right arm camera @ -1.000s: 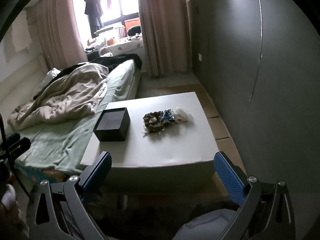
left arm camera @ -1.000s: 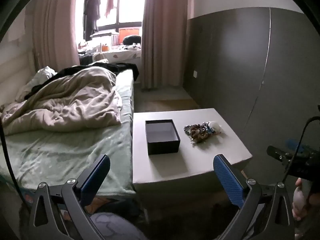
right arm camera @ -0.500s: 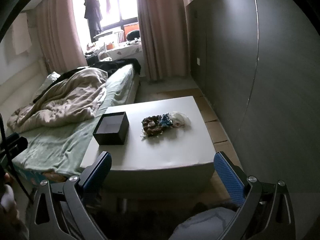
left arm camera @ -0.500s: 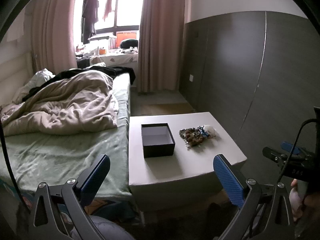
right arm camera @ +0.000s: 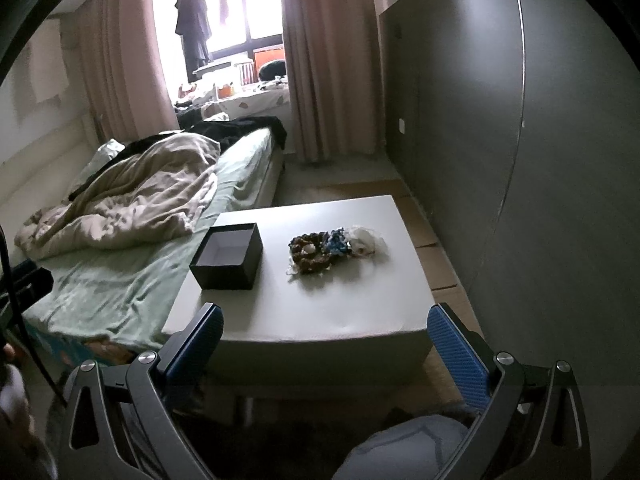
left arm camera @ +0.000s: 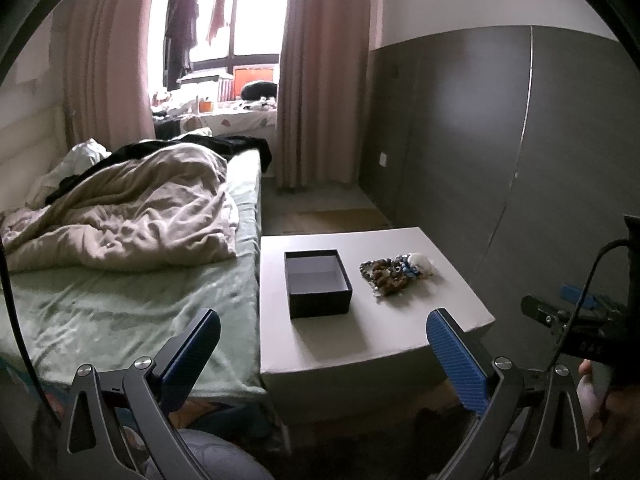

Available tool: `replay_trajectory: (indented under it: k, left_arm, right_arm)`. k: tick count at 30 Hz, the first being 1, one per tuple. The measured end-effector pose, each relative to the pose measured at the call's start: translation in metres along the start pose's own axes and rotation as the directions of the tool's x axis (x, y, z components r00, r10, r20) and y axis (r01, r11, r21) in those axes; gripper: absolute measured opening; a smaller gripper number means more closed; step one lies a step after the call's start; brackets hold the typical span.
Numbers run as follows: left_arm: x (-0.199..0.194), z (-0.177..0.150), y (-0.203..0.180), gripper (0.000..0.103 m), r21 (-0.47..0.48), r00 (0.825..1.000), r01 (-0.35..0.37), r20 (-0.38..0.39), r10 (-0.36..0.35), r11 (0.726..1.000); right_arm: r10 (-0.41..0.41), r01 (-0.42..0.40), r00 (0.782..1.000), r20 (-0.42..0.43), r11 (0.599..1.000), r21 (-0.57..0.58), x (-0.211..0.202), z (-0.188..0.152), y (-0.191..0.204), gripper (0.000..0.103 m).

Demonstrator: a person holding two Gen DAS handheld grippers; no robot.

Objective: Organize jewelry

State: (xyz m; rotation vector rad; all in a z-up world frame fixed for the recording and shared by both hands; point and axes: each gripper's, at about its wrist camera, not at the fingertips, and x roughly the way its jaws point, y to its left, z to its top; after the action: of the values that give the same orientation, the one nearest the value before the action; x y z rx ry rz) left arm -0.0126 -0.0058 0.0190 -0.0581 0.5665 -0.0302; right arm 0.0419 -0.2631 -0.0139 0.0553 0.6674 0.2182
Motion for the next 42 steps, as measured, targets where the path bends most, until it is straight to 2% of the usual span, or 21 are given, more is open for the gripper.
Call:
replay_trajectory:
  k: [42]
  left_arm:
    - [-0.007, 0.002, -0.019, 0.103, 0.014, 1.000, 0.019, 0.013, -0.019, 1.000]
  right_arm:
    - [0.020, -0.020, 0.999, 0.036, 1.000, 0.000, -0.016, 0.001, 0.004, 0.103]
